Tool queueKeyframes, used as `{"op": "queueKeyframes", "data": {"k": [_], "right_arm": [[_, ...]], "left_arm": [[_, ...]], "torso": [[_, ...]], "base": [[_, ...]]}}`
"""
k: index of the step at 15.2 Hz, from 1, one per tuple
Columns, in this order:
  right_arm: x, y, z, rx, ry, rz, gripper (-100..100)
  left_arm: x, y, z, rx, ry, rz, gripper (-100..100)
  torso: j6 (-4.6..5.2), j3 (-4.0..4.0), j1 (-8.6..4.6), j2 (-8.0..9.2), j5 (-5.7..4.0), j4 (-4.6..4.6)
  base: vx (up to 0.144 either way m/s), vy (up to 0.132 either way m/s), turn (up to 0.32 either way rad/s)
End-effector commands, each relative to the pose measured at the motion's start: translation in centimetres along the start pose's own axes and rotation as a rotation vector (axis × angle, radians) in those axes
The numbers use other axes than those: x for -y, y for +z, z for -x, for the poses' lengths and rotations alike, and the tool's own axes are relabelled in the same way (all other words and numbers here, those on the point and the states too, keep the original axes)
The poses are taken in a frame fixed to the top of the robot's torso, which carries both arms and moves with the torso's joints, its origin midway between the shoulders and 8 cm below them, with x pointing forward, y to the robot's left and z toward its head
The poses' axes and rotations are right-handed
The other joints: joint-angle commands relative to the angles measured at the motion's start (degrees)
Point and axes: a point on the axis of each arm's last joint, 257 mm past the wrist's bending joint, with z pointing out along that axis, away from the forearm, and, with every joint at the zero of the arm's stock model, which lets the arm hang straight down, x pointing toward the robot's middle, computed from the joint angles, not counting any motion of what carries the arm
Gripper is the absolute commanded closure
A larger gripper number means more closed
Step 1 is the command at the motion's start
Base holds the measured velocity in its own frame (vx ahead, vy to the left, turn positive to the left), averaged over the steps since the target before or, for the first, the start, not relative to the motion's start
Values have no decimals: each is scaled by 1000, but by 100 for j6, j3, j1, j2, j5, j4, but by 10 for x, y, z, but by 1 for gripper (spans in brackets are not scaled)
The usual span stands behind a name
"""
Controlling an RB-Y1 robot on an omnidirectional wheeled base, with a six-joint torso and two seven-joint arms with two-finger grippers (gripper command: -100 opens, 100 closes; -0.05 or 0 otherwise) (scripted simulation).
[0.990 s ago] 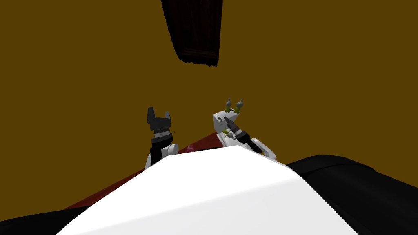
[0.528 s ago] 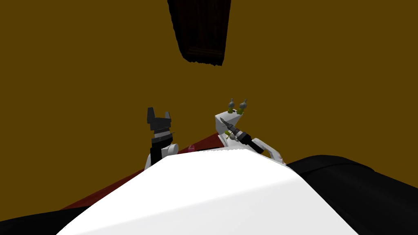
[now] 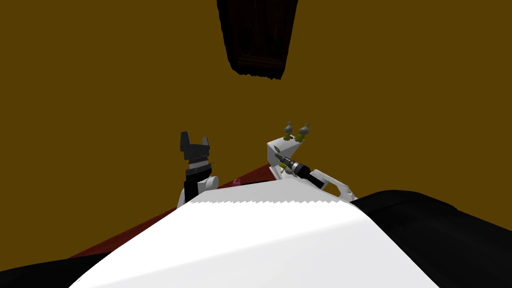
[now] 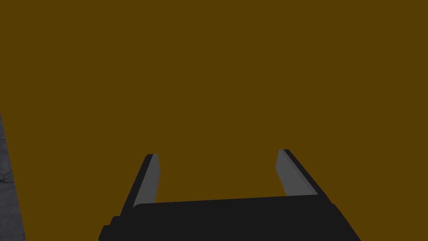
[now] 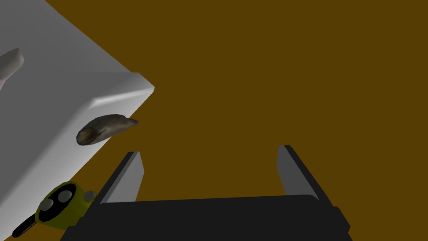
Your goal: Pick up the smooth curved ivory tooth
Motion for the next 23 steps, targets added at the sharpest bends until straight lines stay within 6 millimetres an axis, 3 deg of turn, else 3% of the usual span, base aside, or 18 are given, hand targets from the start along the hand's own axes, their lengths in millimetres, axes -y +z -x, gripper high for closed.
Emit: {"op": "queueKeyframes", "data": {"k": [1, 4, 6, 9, 10, 11, 13, 14, 23], "right_arm": [[17, -5, -4, -36, -45, -44, -100], [52, -16, -12, -96, -125, -137, -100], [53, -18, -11, -107, -141, -139, -100], [87, -32, -14, -165, -228, -228, -100], [88, -33, -13, -170, -237, -229, -100], [104, -40, -14, -192, -272, -270, -100], [105, -41, -13, -199, -284, -271, -100], [120, -49, -11, -226, -331, -312, -100], [120, -49, -11, -226, -331, -312, -100]], "left_arm": [[0, 0, 0, 0, 0, 0, 0], [0, 0, 0, 0, 0, 0, 0], [0, 0, 0, 0, 0, 0, 0], [0, 0, 0, 0, 0, 0, 0], [0, 0, 0, 0, 0, 0, 0], [0, 0, 0, 0, 0, 0, 0], [0, 0, 0, 0, 0, 0, 0], [0, 0, 0, 0, 0, 0, 0], [0, 0, 0, 0, 0, 0, 0]], "torso": [[0, 0, 0, 0, 0, 0], [1, 0, 3, 1, 1, 0], [0, 1, -1, 3, 1, 0], [1, 9, -18, 16, -3, 3], [1, 9, -21, 16, -4, 3], [1, 10, -20, 18, -4, 4], [0, 10, -17, 17, -3, 4], [1, 10, -18, 19, -4, 4], [3, 17, -20, 29, -5, 7]], "base": [[69, 50, 63], [63, 66, 60], [43, 33, 58], [26, 4, 62], [20, 9, 65], [24, 28, 77], [26, 10, 61], [16, 21, 43], [7, 6, 9]]}}
